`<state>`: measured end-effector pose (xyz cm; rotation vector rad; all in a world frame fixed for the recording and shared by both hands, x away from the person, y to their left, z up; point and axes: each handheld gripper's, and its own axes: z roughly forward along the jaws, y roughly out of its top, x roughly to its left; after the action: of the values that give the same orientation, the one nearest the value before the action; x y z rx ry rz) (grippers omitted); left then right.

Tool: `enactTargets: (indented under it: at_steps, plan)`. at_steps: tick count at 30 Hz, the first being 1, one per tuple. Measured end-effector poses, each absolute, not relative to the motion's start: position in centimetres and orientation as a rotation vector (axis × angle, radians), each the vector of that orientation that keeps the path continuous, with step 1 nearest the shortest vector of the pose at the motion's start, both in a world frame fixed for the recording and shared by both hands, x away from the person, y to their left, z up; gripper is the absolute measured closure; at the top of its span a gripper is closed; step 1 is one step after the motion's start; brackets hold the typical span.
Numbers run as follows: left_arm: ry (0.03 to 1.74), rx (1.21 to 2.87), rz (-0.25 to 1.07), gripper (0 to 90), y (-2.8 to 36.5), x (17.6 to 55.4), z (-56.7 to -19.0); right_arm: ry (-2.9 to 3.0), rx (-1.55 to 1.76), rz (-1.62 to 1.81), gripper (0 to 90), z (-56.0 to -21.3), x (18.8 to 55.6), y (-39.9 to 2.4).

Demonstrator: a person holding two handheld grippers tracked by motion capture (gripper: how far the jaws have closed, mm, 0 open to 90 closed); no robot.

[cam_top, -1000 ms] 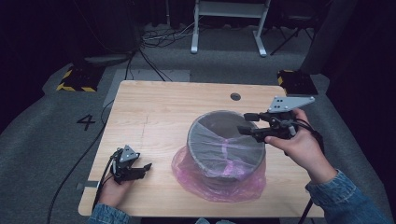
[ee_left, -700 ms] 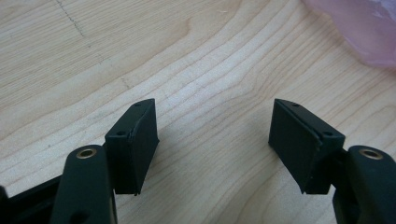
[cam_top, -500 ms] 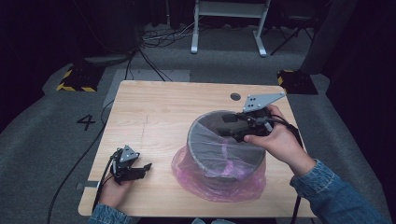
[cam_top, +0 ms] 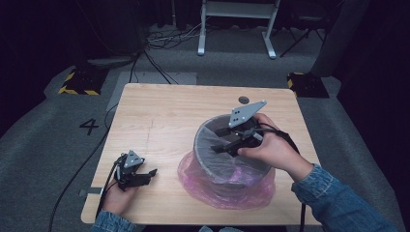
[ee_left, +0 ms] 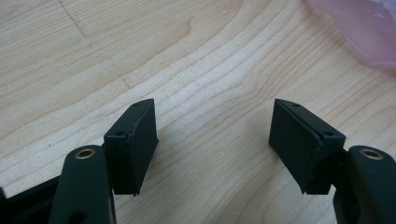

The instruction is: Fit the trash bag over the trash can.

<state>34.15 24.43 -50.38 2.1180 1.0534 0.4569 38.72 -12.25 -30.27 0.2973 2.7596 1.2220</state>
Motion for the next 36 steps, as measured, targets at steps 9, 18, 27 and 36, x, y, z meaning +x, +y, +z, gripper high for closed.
enactTargets:
  at_steps: [9, 18, 27, 36]
  plan:
    - [1.053, 2.118, 0.457, 32.3, 24.4, 34.2, -50.4, 2.805, 0.315, 1.141, 33.9, -33.4, 39.7, -10.3]
    - [1.054, 2.118, 0.457, 32.2, 24.4, 34.2, -50.4, 2.837, 0.420, 0.966, 31.0, -35.6, 41.1, -10.0]
    - [1.054, 2.118, 0.457, 32.2, 24.4, 34.2, -50.4, 2.874, 0.396, 0.831, 27.7, -37.9, 41.9, -9.4]
    - [1.054, 2.117, 0.455, 32.2, 24.4, 34.2, -50.4, 2.983, 0.476, 0.720, 26.9, -40.0, 41.7, -8.8]
